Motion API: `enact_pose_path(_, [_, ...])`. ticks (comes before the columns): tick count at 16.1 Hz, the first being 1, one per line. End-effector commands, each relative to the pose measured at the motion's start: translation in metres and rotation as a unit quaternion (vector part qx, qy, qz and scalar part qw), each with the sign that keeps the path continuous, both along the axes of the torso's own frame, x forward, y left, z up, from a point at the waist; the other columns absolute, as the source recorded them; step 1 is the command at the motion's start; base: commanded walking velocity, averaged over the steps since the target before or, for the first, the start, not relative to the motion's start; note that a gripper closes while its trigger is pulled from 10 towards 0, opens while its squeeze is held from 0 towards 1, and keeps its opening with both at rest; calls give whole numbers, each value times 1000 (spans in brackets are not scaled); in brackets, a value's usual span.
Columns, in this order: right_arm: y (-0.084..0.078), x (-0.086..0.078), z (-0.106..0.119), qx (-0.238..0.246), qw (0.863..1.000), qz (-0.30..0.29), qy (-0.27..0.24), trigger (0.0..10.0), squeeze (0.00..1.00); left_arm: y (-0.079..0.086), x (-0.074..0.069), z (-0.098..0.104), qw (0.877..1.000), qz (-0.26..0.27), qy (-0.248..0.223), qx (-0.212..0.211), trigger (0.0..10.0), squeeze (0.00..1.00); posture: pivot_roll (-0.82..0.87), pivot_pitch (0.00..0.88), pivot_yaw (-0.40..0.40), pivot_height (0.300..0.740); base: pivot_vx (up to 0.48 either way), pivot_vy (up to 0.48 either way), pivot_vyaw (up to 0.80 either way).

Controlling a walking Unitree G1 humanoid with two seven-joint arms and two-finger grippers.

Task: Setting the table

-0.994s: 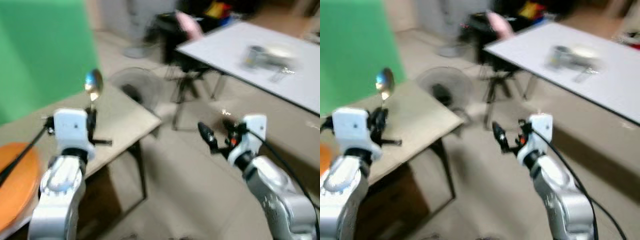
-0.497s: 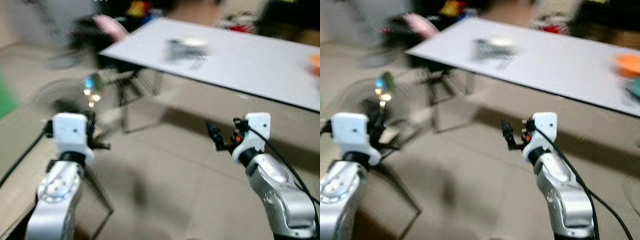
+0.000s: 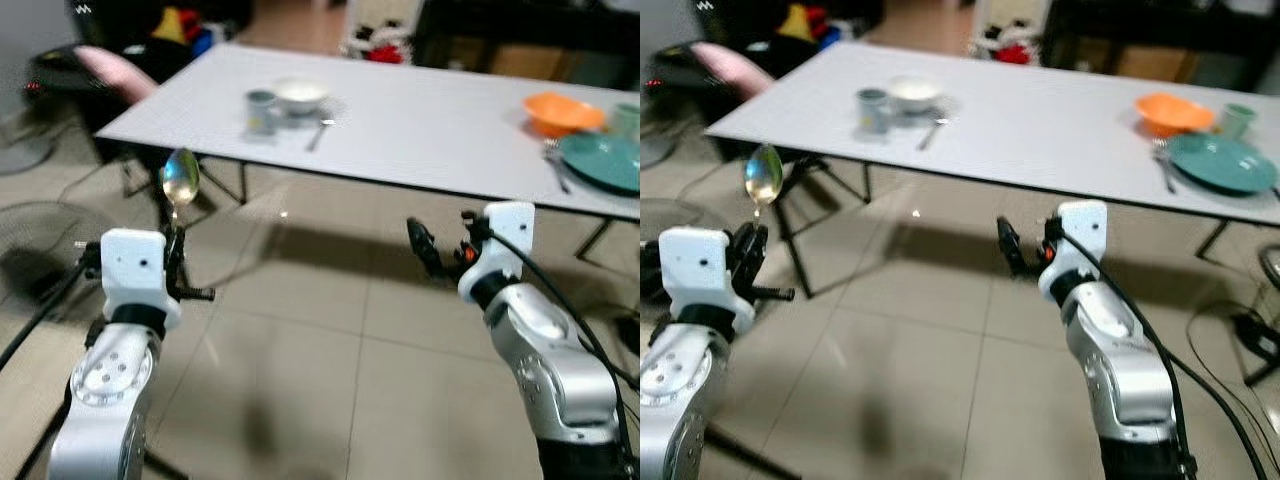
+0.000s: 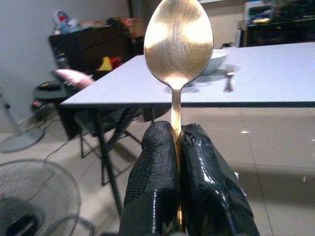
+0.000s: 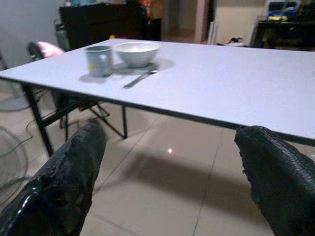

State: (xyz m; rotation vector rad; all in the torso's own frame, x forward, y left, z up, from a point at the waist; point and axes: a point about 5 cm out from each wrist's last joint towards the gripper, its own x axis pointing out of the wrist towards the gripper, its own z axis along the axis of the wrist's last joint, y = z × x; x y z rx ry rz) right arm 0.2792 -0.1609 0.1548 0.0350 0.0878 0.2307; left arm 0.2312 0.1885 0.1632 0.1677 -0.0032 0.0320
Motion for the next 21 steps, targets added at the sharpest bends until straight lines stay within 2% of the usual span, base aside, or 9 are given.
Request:
enact_pose_path(1, [-7, 2, 0, -9, 1000, -10, 0, 10000, 0, -4, 1, 2, 1000, -10, -5, -2, 10000, 0, -101, 0, 9, 740, 428, 0, 0])
enact_pose_path(3, [-6, 3, 0, 2, 1000, -10, 6, 10000, 0, -3, 2, 2, 1000, -9, -4, -1, 10000, 0, -102, 0, 10, 740, 429, 0, 0])
enact_pose_path(7, [-5, 4, -1, 4, 1000, -4, 1, 10000, 0, -3, 5, 2, 1000, -17, -3, 5, 10000, 0, -102, 0, 18, 740, 429, 0, -731])
enact_pose_path(10, [1, 5, -3, -15, 1000, 12, 0, 10000, 0, -3, 7, 1, 1000, -18, -2, 7, 10000, 0, -96, 0, 18, 740, 430, 0, 0])
enact_pose_path(19, [7, 3, -6, 11, 1000, 29, 5, 10000, 0, -5, 11, 1, 999, -34, 2, 13, 10000, 0, -86, 0, 27, 740, 431, 0, 0])
enact_pose_path(21, [7, 1, -9, 17, 999, 27, 16, 10000, 0, -7, 11, 0, 999, -46, 6, 14, 10000, 0, -87, 0, 34, 740, 426, 0, -788])
